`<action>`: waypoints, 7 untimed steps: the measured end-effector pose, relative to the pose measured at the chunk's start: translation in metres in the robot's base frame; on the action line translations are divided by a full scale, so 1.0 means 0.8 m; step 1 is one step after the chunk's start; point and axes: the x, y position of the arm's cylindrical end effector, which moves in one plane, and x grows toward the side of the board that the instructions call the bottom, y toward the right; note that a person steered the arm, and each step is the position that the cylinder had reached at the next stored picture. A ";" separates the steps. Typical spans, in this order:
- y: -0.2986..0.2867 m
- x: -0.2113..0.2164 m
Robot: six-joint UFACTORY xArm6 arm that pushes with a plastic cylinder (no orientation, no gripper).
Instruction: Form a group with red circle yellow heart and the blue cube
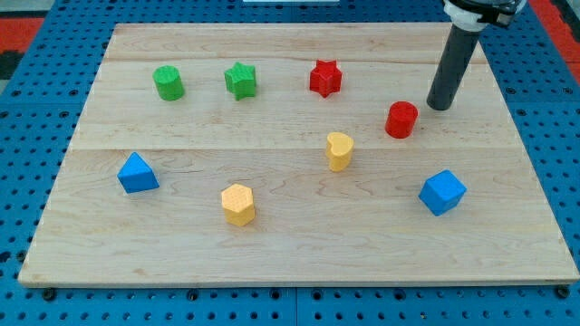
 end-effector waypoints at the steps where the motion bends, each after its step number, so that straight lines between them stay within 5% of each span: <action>1: -0.088 0.010; 3: -0.073 0.005; 5: -0.139 0.023; 7: 0.079 0.046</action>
